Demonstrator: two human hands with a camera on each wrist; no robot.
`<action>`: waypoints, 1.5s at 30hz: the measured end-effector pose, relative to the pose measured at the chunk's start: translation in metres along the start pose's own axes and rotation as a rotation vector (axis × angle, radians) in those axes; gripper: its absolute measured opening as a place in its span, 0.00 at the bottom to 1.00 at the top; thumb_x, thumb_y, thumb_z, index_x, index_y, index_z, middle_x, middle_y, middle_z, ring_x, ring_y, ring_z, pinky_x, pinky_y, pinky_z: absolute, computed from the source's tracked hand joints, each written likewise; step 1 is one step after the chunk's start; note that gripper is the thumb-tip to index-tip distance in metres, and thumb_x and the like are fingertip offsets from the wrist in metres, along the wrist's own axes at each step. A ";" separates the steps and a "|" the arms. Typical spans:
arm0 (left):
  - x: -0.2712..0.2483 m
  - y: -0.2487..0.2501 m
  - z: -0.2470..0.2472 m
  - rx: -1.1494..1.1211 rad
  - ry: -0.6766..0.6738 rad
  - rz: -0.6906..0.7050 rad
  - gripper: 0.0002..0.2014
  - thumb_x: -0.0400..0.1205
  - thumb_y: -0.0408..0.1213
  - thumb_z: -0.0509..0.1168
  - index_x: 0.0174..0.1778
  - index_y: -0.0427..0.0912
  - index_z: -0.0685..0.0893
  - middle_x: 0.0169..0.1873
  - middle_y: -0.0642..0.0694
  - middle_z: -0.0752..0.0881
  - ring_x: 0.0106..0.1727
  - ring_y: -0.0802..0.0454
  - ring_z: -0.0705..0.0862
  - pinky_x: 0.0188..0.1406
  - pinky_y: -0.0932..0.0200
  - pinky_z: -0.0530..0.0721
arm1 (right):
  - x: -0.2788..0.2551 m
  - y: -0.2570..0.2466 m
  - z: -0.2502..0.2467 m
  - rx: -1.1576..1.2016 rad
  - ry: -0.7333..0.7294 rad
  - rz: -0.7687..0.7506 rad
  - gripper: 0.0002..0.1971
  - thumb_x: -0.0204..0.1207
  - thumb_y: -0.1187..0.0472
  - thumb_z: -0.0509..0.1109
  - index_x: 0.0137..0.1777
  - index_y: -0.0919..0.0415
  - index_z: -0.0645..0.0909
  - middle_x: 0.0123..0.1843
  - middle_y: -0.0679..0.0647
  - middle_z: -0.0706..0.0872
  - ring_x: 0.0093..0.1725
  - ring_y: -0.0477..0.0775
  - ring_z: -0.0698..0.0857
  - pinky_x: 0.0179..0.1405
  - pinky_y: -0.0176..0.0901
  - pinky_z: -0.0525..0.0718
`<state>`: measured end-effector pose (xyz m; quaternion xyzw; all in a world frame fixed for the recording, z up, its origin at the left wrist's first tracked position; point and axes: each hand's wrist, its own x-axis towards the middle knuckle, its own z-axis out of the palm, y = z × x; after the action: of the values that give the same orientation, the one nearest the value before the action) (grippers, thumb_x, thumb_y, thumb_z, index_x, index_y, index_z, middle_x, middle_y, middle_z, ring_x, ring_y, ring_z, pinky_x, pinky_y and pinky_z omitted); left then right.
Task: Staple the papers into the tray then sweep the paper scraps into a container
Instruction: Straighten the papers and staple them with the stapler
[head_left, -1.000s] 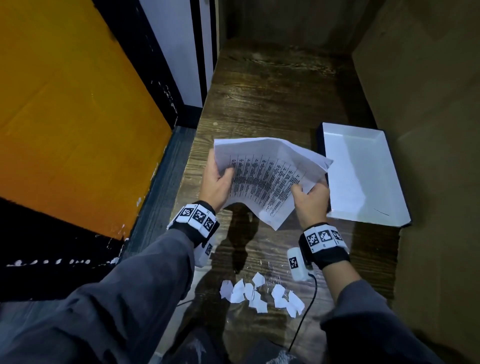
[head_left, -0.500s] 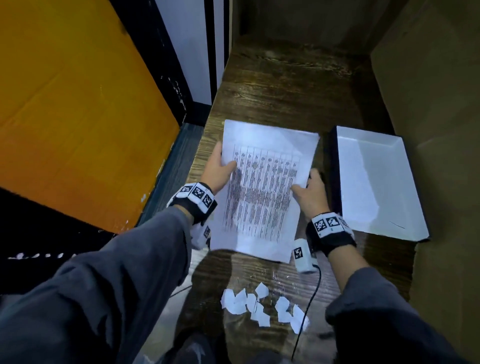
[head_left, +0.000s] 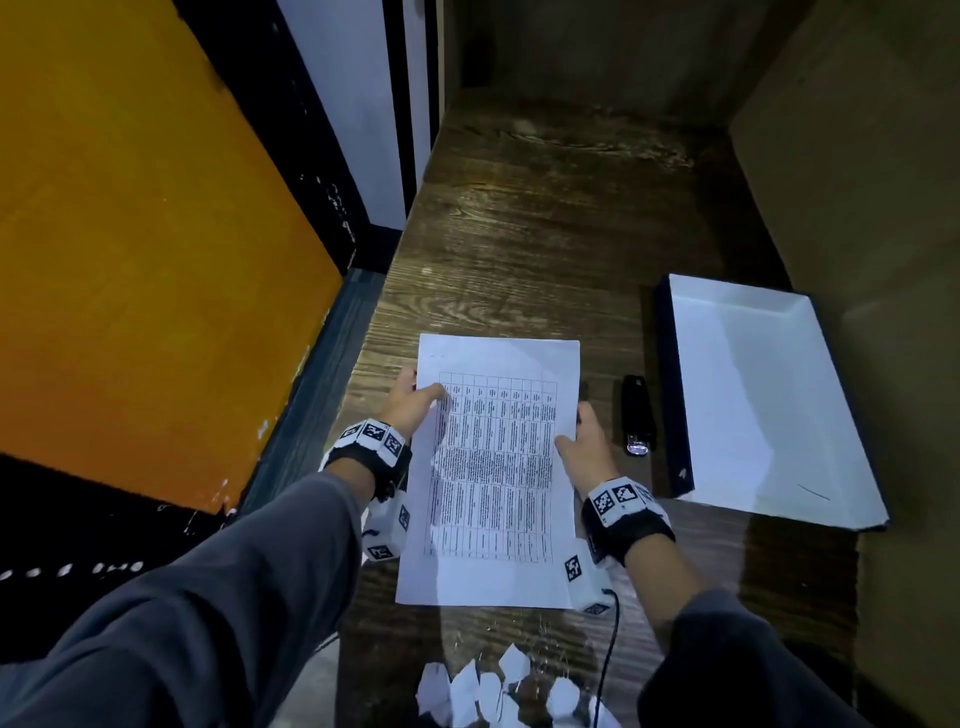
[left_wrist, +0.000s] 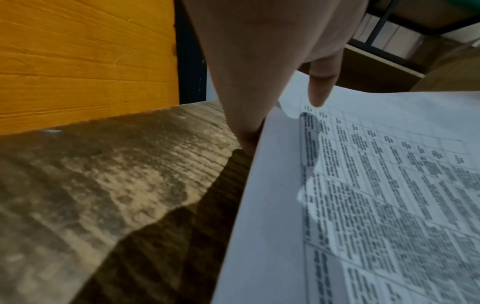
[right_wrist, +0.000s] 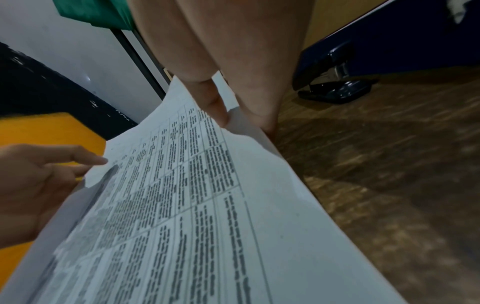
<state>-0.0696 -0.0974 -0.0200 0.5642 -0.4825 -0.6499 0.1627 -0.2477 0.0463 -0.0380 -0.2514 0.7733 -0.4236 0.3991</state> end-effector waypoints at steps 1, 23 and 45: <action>0.002 0.001 0.000 0.004 0.003 0.002 0.27 0.73 0.33 0.65 0.69 0.46 0.72 0.67 0.48 0.80 0.68 0.46 0.78 0.69 0.48 0.73 | 0.003 0.003 0.000 0.006 0.001 0.001 0.19 0.78 0.78 0.57 0.59 0.53 0.73 0.60 0.56 0.86 0.59 0.57 0.85 0.62 0.57 0.84; 0.019 0.002 0.015 0.052 0.064 0.015 0.23 0.77 0.25 0.60 0.69 0.38 0.73 0.67 0.40 0.81 0.68 0.42 0.79 0.60 0.54 0.74 | 0.091 0.006 -0.066 -0.678 0.319 0.244 0.26 0.78 0.61 0.67 0.70 0.75 0.66 0.70 0.74 0.71 0.69 0.74 0.73 0.65 0.62 0.76; -0.027 0.033 0.027 -0.018 -0.161 0.417 0.27 0.78 0.14 0.52 0.68 0.44 0.68 0.57 0.53 0.80 0.52 0.75 0.83 0.48 0.80 0.82 | 0.027 -0.168 0.061 0.650 0.223 -0.226 0.12 0.69 0.59 0.77 0.47 0.59 0.77 0.50 0.71 0.88 0.50 0.70 0.88 0.56 0.69 0.85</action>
<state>-0.0964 -0.0810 0.0199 0.3969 -0.5944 -0.6494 0.2596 -0.2036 -0.0877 0.0751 -0.1474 0.6042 -0.7137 0.3222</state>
